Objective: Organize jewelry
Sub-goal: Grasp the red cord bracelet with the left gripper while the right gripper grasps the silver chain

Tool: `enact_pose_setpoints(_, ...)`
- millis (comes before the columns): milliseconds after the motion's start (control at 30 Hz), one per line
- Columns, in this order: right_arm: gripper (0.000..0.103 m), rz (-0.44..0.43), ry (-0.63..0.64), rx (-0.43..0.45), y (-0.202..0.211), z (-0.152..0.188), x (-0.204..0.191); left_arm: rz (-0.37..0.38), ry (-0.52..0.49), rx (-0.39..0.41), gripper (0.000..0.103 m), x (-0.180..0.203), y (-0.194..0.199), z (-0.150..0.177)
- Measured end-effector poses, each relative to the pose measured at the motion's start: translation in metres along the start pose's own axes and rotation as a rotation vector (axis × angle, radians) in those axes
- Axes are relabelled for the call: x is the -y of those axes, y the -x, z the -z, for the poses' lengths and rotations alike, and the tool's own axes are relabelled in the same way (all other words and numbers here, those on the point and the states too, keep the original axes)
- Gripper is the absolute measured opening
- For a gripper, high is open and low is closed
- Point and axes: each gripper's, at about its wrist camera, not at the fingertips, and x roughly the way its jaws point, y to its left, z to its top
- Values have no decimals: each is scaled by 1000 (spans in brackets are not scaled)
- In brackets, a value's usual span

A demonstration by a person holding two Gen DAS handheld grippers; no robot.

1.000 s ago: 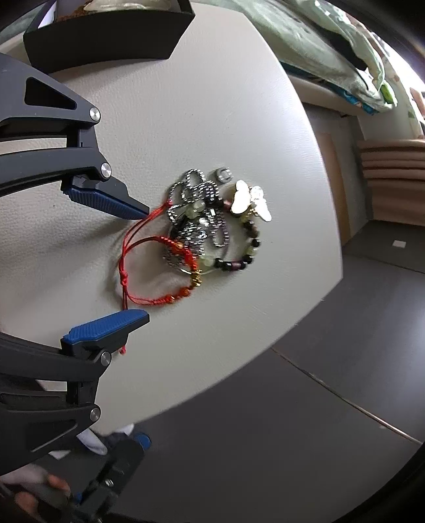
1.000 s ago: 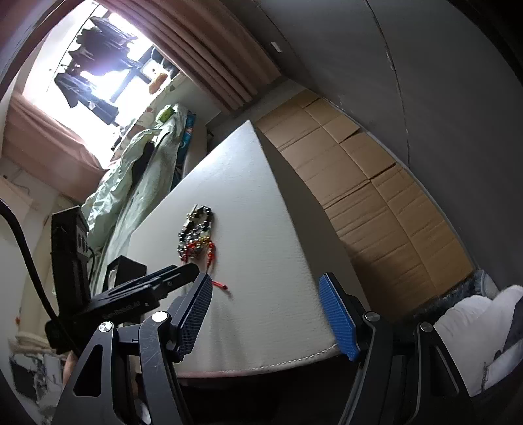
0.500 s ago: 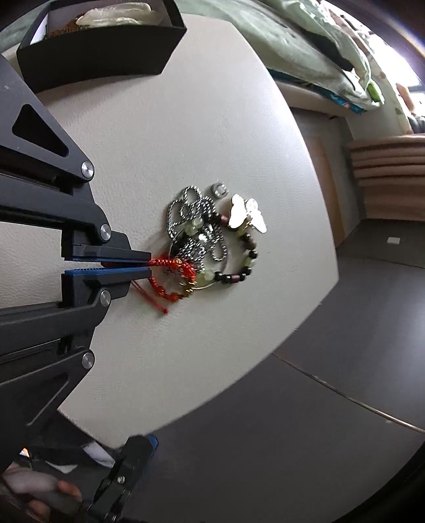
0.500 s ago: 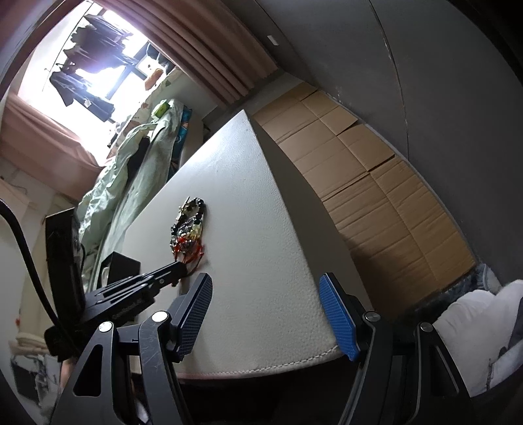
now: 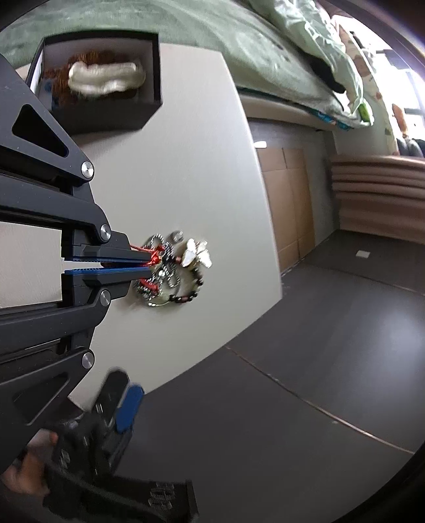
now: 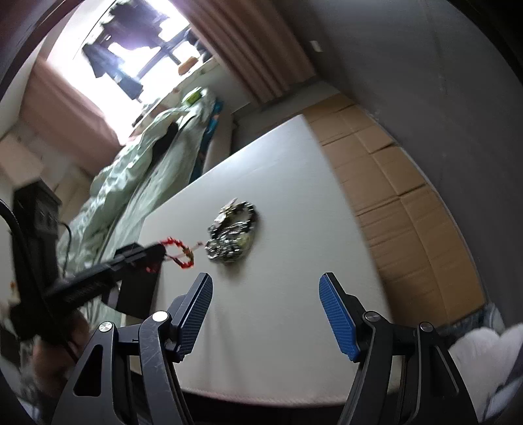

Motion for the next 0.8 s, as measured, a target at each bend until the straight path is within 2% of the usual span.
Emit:
enact_pose_setpoints(133,66,-3,77,-20,-20,-2,-18,-6,14,25,2,-12,14,-6)
enact_pose_setpoints(400,52,8,231,-57,-51,-14,-46,-20,49,56,2,-35,34,-6)
enact_pose_setpoints(633,31,31,343,-78,-67,-25,-64,-28,85,65,2,-54,42,-3)
enact_pose_setpoints(800,29,56,388,-114,-84,-31,-70,-31,99,73,2,-63,49,-1)
